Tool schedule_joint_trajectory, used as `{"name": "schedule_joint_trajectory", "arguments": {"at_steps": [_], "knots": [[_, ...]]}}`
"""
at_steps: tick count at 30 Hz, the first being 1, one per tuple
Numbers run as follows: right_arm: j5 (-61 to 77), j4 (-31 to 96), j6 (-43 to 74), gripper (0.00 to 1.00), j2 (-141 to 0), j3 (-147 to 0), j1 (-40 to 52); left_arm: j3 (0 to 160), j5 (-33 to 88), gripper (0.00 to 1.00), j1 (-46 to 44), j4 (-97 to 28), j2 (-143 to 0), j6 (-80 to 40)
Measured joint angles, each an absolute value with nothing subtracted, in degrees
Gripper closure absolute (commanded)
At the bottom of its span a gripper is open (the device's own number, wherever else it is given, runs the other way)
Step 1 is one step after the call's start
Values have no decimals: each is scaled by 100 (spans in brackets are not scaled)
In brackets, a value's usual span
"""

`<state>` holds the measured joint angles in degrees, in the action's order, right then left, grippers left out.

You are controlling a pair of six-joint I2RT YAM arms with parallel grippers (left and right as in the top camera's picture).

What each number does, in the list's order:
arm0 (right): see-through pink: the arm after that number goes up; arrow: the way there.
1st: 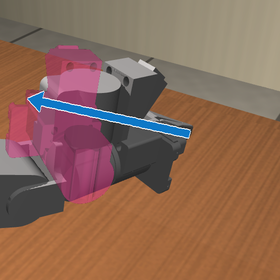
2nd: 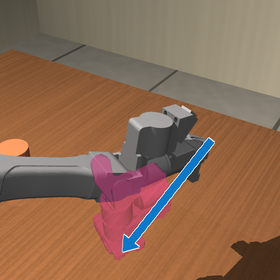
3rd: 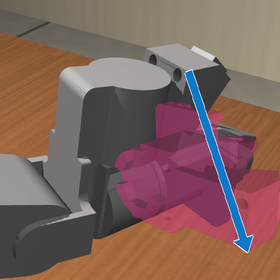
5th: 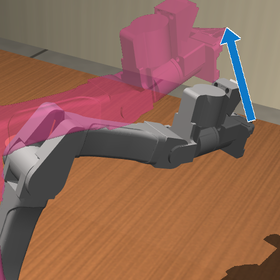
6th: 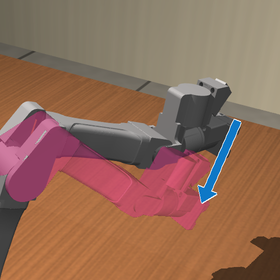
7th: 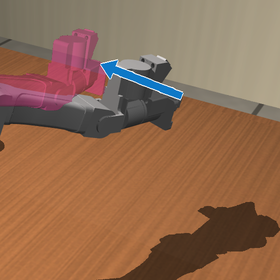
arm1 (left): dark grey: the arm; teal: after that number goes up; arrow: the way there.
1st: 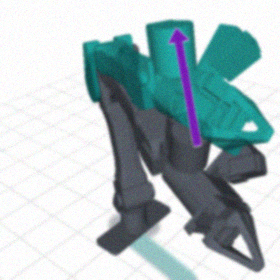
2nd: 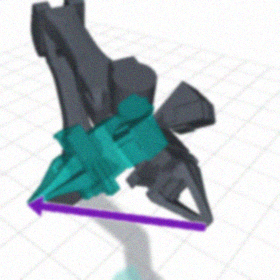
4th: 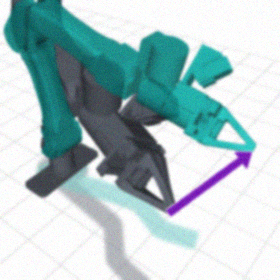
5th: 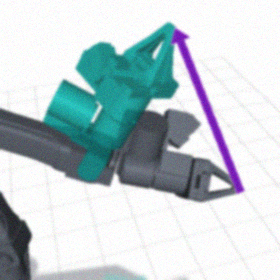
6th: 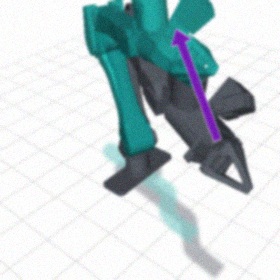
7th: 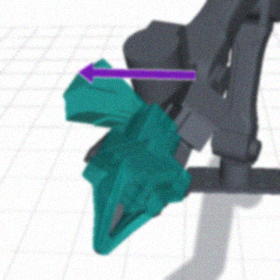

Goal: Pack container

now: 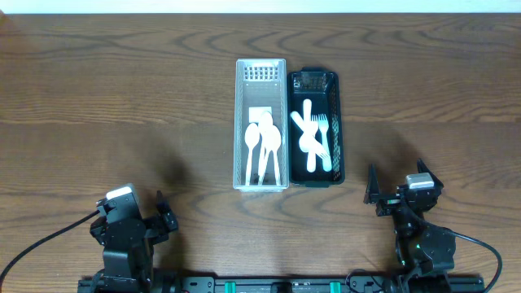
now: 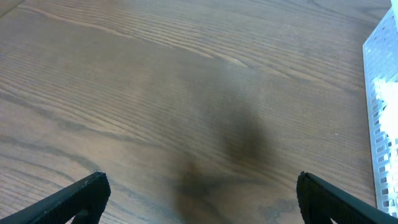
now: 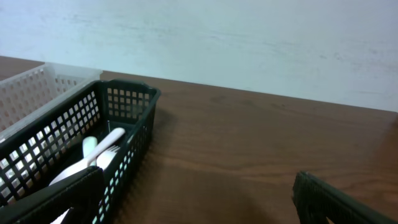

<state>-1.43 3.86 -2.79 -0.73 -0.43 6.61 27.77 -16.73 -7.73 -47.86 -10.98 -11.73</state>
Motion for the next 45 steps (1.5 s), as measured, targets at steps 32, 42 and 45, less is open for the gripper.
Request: {"name": "schedule_joint_trajectory", "arguments": {"at_steps": [32, 42, 45], "knots": [[-123, 388, -279, 1, -73, -43, 661, 2681, -1350, 2, -720, -4722, -64, -998], [-121, 390, -279, 1, -73, -43, 661, 1299, 32, 2, -534, -1525, -58, 611], [-121, 390, -279, 1, -73, -43, 661, 812, 228, 2, -447, -954, -58, 784]]}}
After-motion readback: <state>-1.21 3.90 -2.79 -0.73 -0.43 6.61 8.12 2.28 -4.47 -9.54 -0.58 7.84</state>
